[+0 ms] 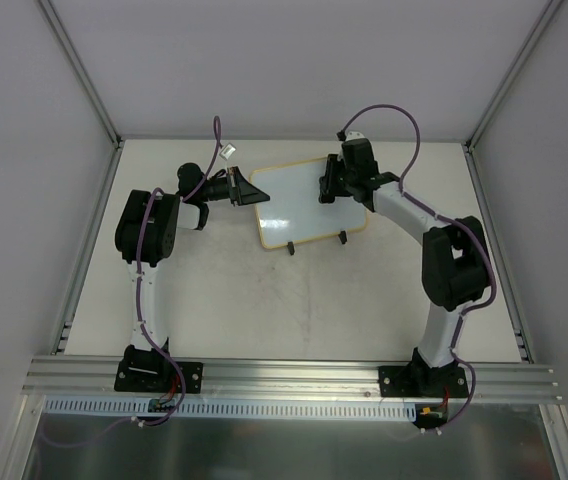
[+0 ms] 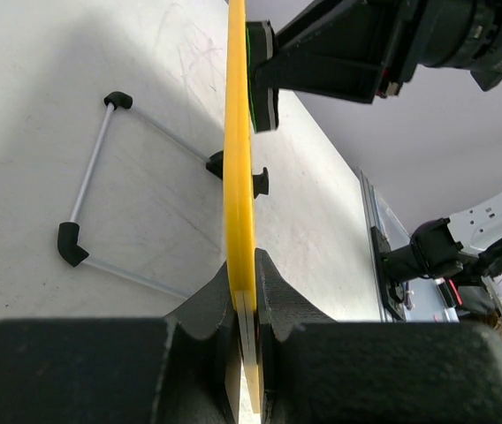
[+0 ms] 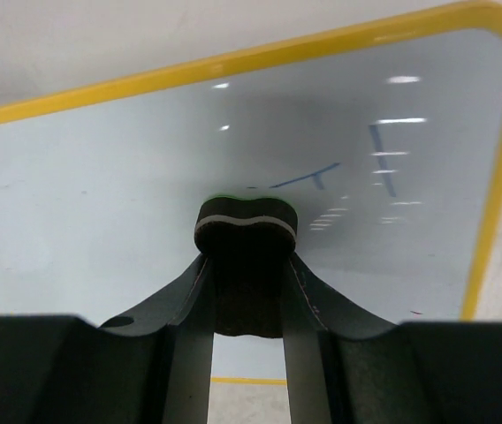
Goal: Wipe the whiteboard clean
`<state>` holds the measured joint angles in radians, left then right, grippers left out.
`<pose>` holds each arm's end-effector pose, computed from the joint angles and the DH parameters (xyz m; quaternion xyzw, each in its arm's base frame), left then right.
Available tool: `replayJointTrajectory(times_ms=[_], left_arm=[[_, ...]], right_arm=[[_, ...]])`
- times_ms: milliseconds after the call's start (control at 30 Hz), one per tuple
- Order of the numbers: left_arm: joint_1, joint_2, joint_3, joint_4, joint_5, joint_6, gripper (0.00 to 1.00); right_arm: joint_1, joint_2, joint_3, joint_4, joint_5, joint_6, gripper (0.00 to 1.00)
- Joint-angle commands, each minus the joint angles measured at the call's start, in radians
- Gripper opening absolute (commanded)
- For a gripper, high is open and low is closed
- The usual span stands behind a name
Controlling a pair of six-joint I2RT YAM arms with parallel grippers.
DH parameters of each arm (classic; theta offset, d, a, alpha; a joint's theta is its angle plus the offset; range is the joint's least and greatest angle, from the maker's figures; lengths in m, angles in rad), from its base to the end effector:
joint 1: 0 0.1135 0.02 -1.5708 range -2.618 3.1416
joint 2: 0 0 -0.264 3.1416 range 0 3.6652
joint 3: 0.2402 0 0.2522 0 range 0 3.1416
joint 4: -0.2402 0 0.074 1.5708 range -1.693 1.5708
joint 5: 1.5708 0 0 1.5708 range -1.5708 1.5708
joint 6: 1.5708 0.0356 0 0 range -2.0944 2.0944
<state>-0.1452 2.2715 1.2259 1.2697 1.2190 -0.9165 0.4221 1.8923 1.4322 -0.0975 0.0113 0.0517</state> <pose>0.4395 -0.0980 0.1526 0.2223 0.6421 -0.6324 0.3720 0.4039 0.1809 0.2510 -0.1583 0.8599 0.1091 0.4728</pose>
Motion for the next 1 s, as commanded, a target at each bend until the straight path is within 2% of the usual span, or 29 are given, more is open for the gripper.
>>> replayJointTrajectory(times_ms=[0,300,667,967], left_arm=[[-0.025,-0.032,-0.009,0.191,0.135,0.111,0.00],[-0.025,-0.033,-0.011,0.191,0.134,0.111,0.00],[-0.025,-0.033,-0.009,0.191,0.135,0.111,0.00],[-0.027,-0.032,-0.009,0.189,0.135,0.111,0.00]], right_arm=[[-0.100,0.013,-0.058,0.002,0.171,-0.044,0.00],[-0.166,0.001,-0.056,0.007,0.184,-0.070,0.00],[-0.167,0.021,0.030,-0.001,0.184,-0.122,0.00],[-0.169,0.065,0.128,-0.022,0.125,-0.142,0.00]])
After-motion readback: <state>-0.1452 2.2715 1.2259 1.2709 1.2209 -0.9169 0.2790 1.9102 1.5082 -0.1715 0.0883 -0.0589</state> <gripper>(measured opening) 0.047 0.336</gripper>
